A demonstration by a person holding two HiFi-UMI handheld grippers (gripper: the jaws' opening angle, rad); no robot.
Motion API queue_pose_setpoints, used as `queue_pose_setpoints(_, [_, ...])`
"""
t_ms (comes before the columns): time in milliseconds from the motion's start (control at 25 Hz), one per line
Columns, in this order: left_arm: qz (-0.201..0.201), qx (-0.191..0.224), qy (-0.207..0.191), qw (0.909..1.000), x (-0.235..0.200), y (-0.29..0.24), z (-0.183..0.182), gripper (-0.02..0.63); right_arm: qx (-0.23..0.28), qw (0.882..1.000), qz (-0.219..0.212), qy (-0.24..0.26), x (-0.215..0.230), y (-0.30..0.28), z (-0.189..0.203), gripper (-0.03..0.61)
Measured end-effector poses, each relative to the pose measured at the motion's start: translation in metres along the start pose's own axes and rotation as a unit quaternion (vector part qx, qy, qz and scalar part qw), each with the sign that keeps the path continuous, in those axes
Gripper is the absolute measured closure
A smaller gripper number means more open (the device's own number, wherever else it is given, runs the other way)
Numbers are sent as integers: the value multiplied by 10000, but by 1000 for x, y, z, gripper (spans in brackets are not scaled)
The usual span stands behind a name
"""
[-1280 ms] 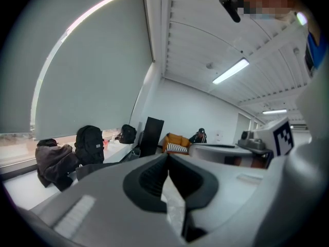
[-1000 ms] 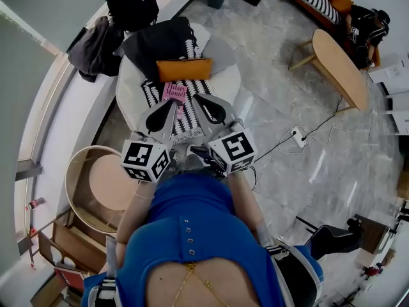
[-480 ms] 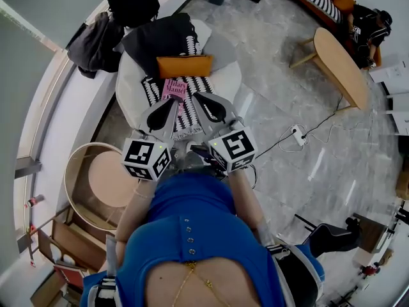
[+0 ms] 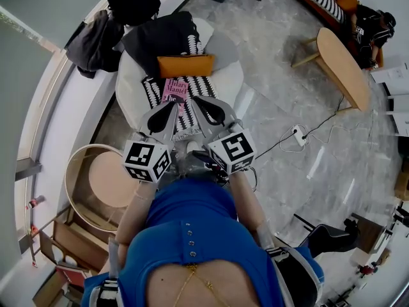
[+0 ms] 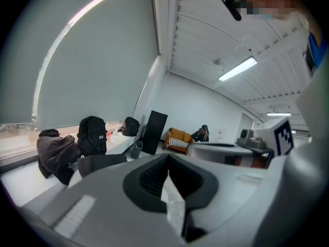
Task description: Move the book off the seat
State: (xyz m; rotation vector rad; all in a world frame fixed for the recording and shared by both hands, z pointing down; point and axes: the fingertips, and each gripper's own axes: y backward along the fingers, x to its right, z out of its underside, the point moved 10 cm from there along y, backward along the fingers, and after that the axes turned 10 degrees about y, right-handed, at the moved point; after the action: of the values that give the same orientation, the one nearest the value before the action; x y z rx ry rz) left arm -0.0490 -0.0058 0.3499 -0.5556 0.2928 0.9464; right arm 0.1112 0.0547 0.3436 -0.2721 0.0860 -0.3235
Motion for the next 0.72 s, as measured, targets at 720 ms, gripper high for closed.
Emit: queue_pose_setpoints(720, [-894, -2173, 403, 9712, -278, -190, 229, 491, -2655, 9569, -546, -1042, 76, -206, 361, 472])
